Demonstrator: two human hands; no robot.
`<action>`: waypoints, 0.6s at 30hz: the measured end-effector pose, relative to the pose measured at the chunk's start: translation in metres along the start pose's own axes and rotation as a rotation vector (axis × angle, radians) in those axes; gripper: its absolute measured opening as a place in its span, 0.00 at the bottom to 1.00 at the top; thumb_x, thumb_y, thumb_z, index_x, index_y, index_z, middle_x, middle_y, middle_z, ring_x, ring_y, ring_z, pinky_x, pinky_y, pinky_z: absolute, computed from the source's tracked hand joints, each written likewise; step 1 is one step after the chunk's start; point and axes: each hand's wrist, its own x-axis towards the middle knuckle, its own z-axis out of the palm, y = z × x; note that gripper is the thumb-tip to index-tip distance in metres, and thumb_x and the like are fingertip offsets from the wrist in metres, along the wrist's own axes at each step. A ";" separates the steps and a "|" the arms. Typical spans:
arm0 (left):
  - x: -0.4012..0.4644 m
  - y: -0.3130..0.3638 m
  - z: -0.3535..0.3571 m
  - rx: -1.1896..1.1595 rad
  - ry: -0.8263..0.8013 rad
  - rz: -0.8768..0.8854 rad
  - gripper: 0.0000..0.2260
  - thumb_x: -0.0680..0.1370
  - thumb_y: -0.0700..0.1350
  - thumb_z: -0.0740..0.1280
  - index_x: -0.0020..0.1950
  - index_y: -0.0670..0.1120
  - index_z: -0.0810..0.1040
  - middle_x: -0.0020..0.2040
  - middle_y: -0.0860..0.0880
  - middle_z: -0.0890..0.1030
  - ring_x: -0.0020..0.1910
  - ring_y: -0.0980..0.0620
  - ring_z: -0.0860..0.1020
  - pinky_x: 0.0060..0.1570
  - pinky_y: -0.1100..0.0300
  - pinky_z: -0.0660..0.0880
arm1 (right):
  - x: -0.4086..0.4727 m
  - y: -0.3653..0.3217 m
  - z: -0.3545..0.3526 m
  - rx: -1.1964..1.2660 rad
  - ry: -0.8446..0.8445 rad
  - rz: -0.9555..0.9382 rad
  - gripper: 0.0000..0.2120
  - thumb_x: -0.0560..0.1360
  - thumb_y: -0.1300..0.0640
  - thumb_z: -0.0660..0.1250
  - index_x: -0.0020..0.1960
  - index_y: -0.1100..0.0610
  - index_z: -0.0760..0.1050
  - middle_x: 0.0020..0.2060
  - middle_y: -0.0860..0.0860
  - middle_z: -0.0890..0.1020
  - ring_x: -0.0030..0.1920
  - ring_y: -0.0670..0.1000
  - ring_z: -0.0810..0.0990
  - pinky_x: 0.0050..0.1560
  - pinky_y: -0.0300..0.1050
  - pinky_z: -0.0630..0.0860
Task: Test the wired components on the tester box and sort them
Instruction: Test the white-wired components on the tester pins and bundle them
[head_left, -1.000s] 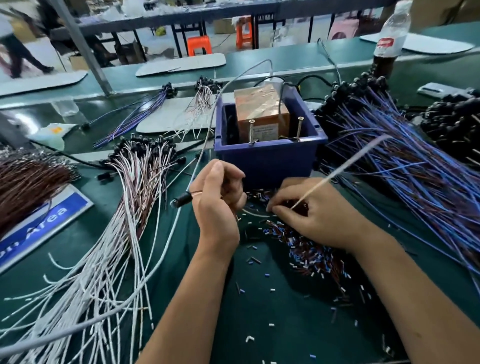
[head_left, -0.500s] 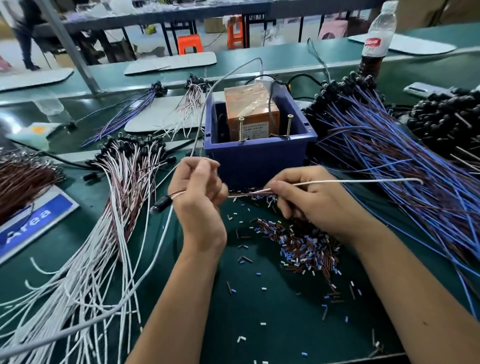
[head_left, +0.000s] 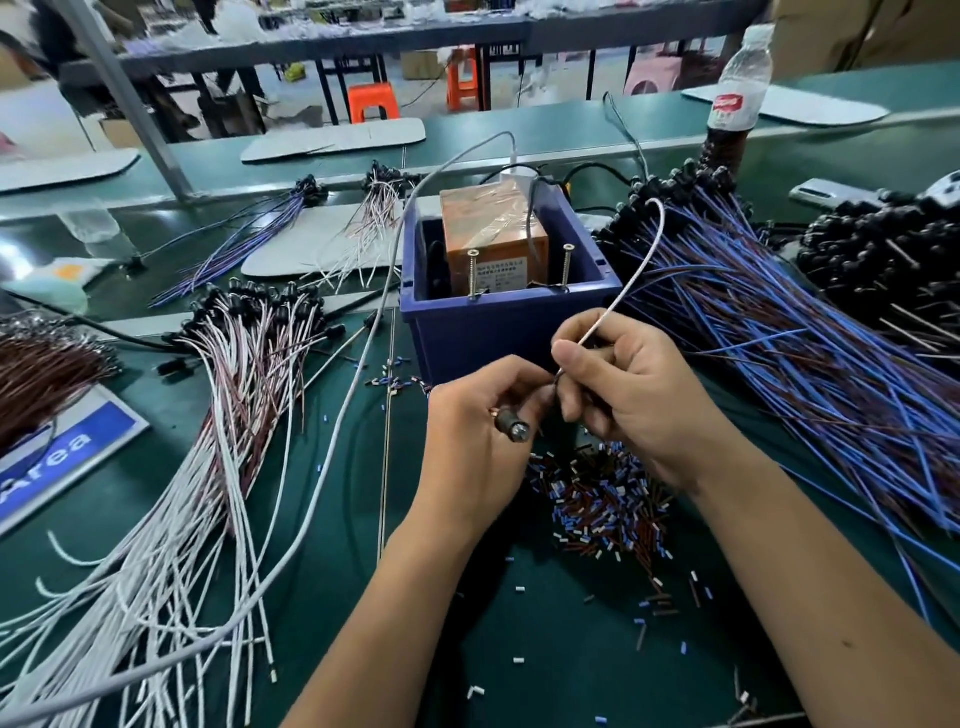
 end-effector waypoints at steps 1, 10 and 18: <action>0.000 0.000 -0.001 -0.030 -0.005 -0.014 0.04 0.79 0.37 0.72 0.46 0.44 0.84 0.37 0.54 0.82 0.36 0.56 0.79 0.39 0.66 0.72 | 0.000 0.000 0.000 0.006 0.004 -0.003 0.04 0.79 0.52 0.70 0.50 0.53 0.78 0.29 0.57 0.80 0.21 0.48 0.70 0.22 0.37 0.64; 0.001 0.005 -0.003 -0.084 -0.059 -0.029 0.07 0.80 0.38 0.71 0.42 0.44 0.80 0.33 0.50 0.77 0.32 0.52 0.73 0.33 0.57 0.70 | 0.000 -0.003 -0.010 -0.035 0.023 -0.017 0.16 0.77 0.52 0.71 0.60 0.58 0.72 0.29 0.59 0.81 0.18 0.48 0.69 0.20 0.36 0.63; 0.000 -0.006 -0.022 -0.198 0.012 -0.125 0.07 0.79 0.44 0.68 0.40 0.48 0.80 0.31 0.54 0.75 0.31 0.53 0.70 0.32 0.60 0.65 | 0.002 -0.008 -0.032 0.086 0.121 -0.097 0.15 0.82 0.43 0.65 0.53 0.55 0.79 0.22 0.52 0.69 0.18 0.48 0.59 0.20 0.35 0.58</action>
